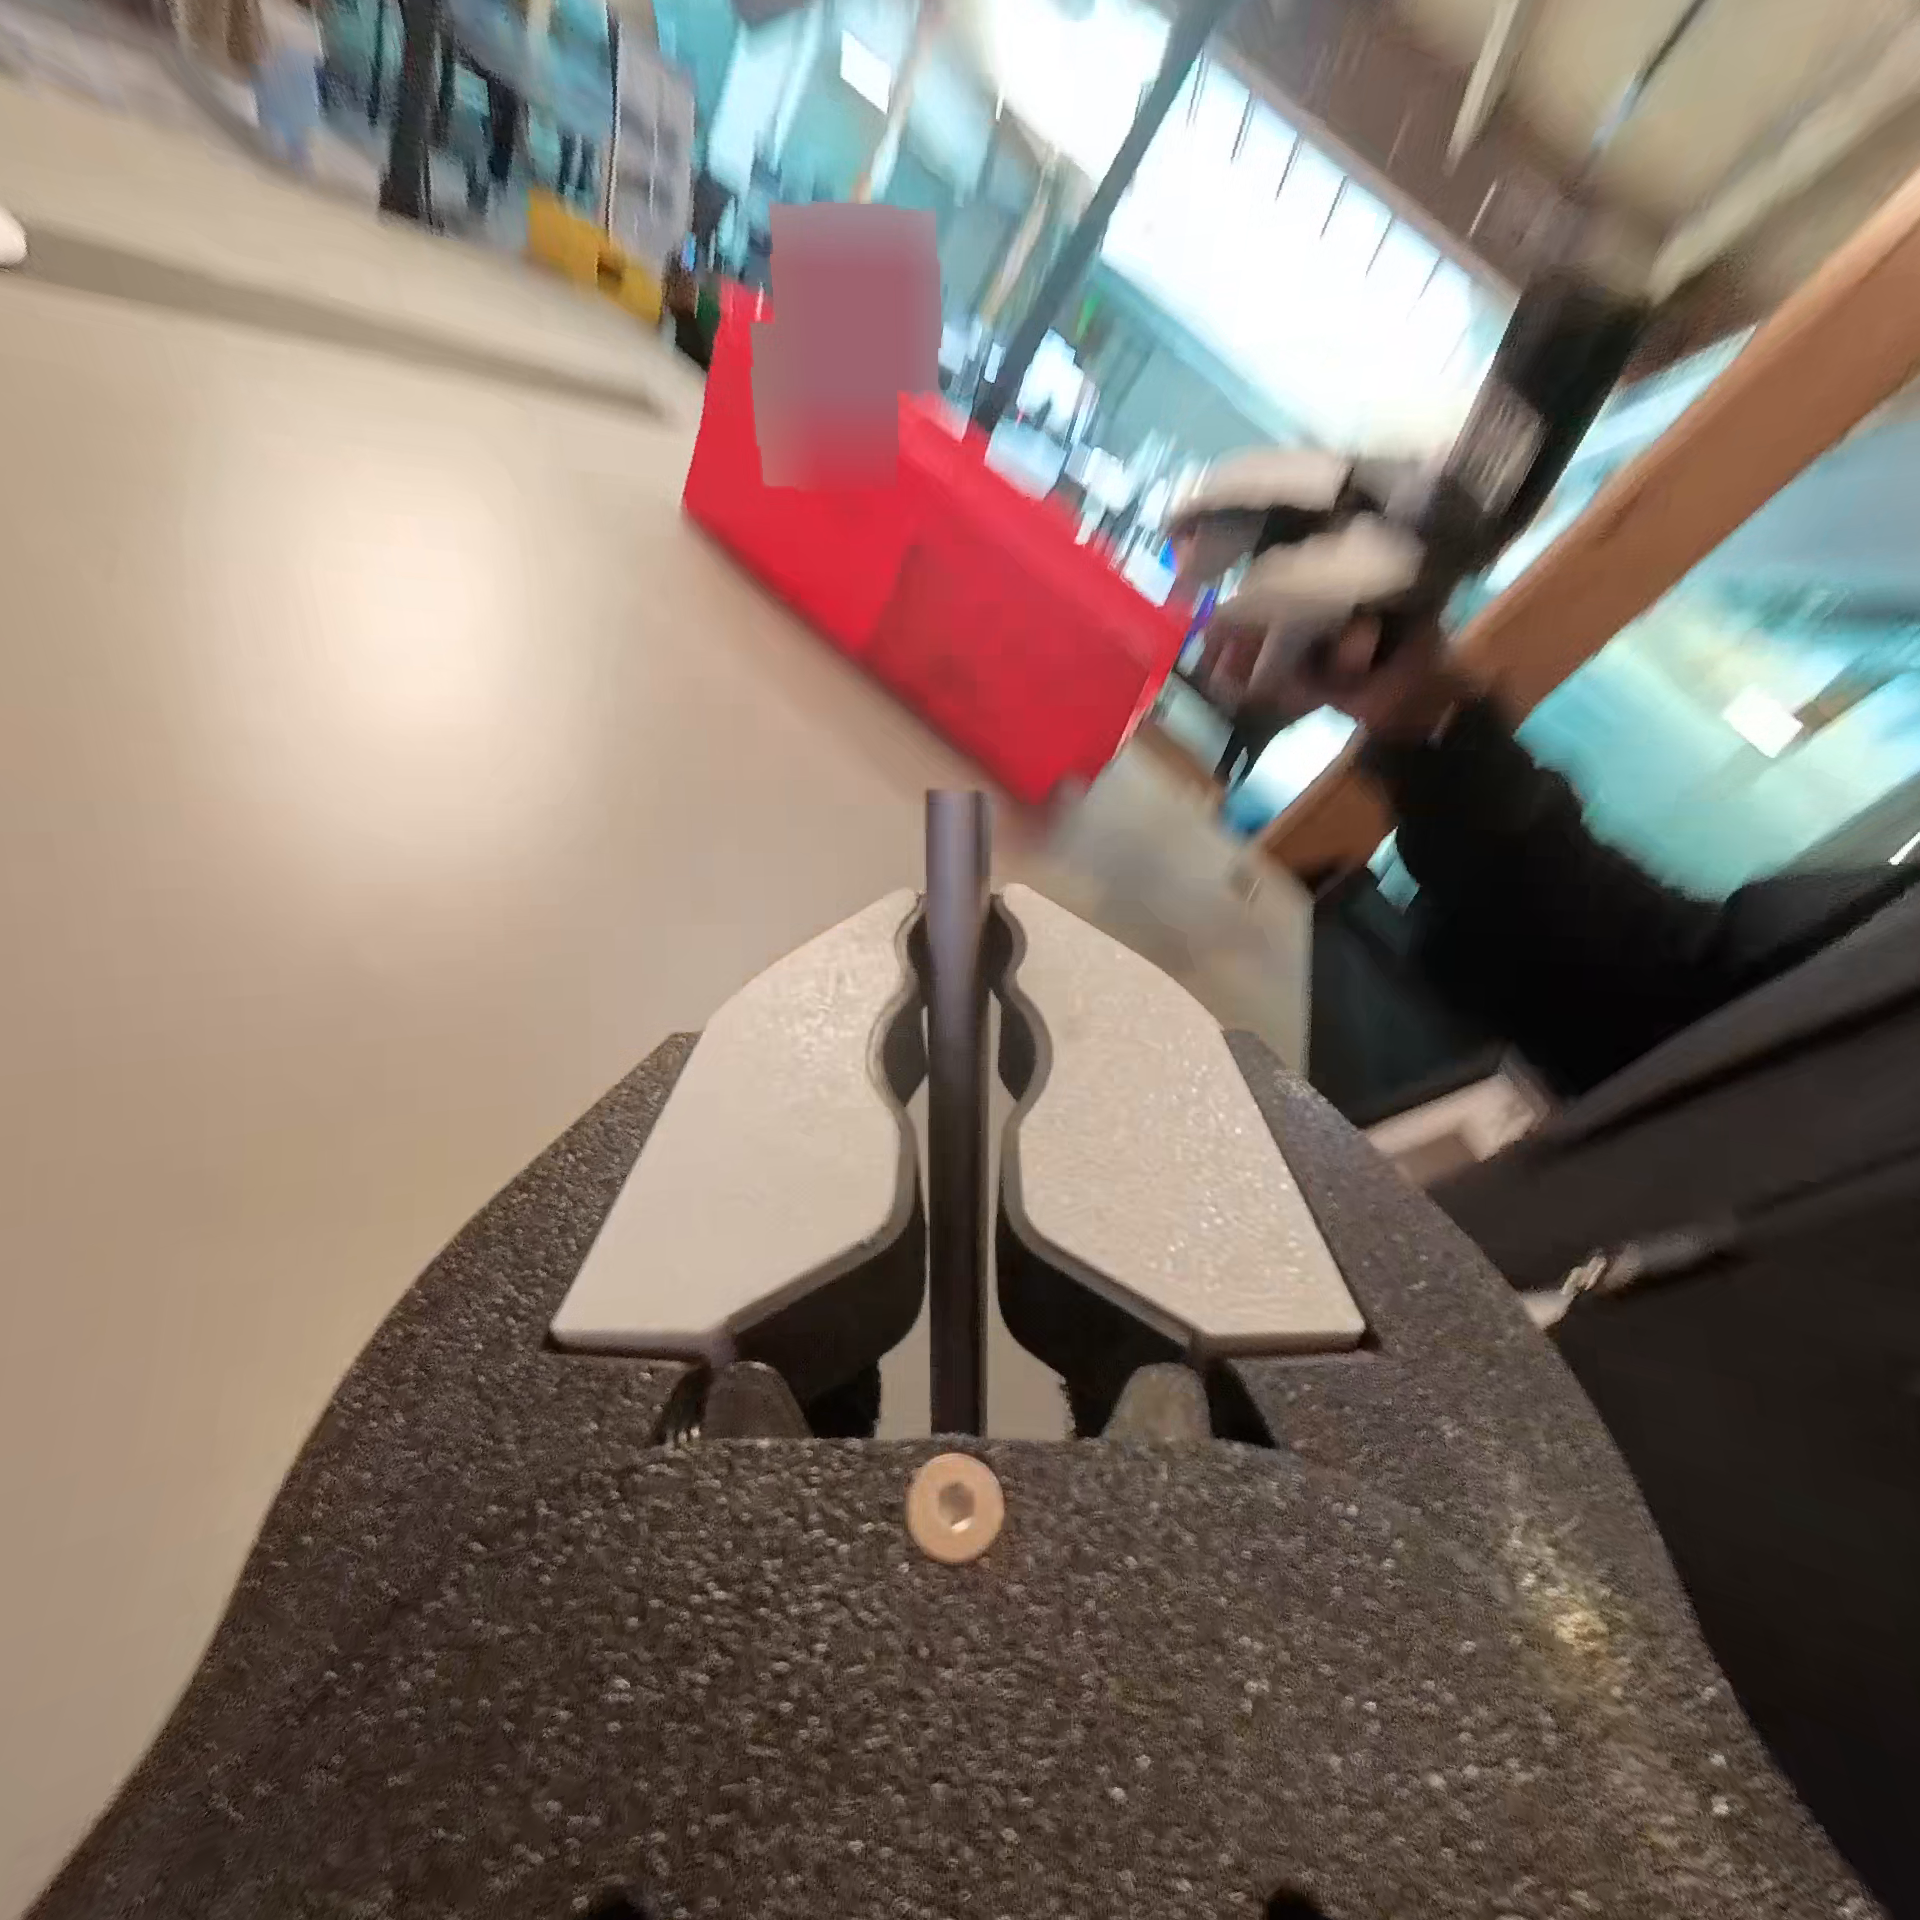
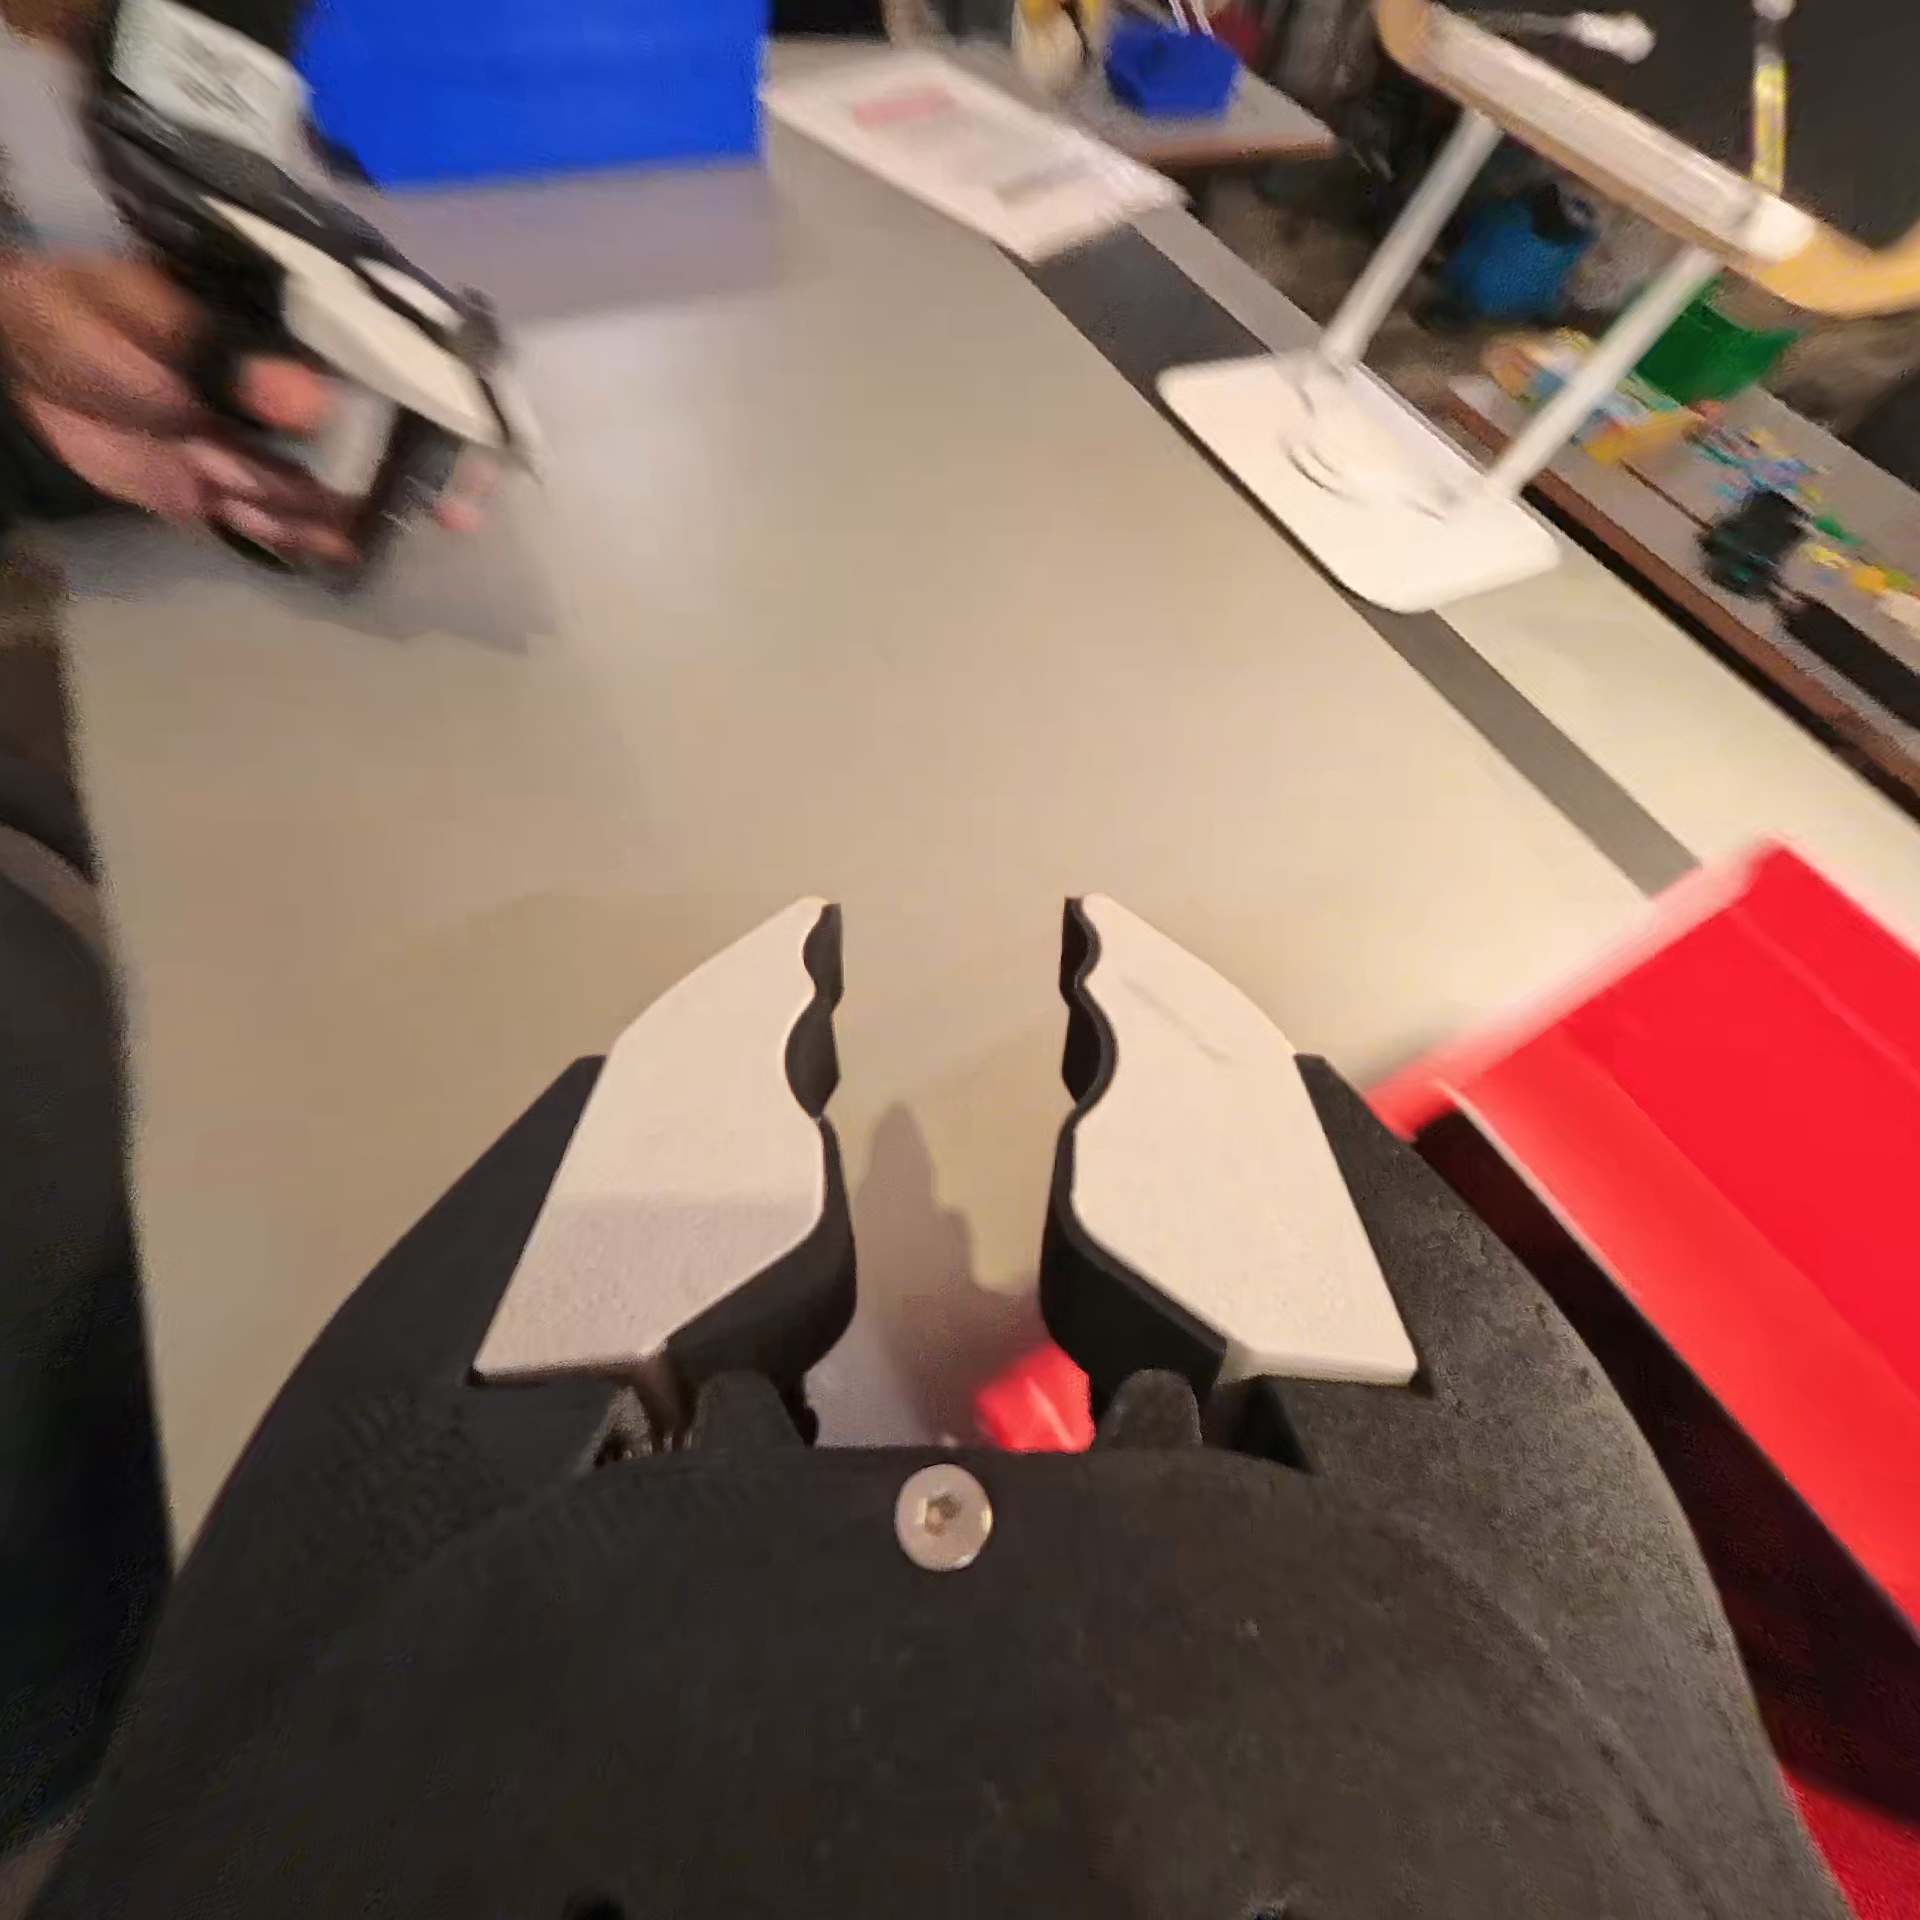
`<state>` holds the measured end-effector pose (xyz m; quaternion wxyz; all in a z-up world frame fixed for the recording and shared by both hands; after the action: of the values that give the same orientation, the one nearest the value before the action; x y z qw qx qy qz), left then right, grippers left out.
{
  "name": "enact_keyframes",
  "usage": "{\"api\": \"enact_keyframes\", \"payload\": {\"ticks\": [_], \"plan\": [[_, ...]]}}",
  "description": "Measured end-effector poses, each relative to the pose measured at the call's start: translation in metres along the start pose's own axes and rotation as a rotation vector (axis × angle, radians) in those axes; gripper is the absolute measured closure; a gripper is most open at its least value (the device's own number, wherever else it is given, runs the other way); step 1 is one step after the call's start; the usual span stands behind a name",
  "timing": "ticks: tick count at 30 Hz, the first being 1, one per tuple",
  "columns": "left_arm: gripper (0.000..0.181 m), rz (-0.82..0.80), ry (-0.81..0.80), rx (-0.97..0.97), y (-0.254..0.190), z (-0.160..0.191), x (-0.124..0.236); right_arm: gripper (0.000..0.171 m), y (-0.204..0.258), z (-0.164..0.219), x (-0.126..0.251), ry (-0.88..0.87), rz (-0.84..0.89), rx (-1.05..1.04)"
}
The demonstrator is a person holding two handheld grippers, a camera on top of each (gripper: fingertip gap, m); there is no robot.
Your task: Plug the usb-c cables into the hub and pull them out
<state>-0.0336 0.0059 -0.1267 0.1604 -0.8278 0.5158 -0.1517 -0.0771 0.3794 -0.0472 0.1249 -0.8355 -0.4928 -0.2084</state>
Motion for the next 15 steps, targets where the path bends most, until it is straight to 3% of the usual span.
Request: {"api": "enact_keyframes", "payload": {"ticks": [3, 6, 10, 15], "plan": [[0.172, 0.075, -0.288, 0.17, -0.004, -0.02, -0.022, 0.128, 0.045, -0.003, -0.043, -0.117, -0.182, -0.073], [0.172, 0.134, -0.473, 0.294, -0.009, -0.033, -0.041, 0.123, 0.08, 0.001, -0.083, -0.141, -0.279, -0.072], [0.172, 0.157, -0.555, 0.343, -0.023, -0.042, -0.061, 0.121, 0.105, 0.001, -0.107, -0.171, -0.369, -0.064], [0.172, 0.173, -0.581, 0.304, -0.038, -0.044, -0.075, 0.127, 0.112, 0.009, -0.114, -0.173, -0.484, -0.195]]}}
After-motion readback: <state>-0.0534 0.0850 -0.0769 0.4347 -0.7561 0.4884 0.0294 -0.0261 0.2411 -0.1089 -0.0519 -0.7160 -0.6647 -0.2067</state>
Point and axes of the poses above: each gripper's, where its closed fingertips meet, x back along the fingers, z out of its underside, y = z × x across the jaws, the point moved 9 cm from there along x, back along the fingers, and after that the axes turned 8 degrees about -x, right-handed, at the moved point
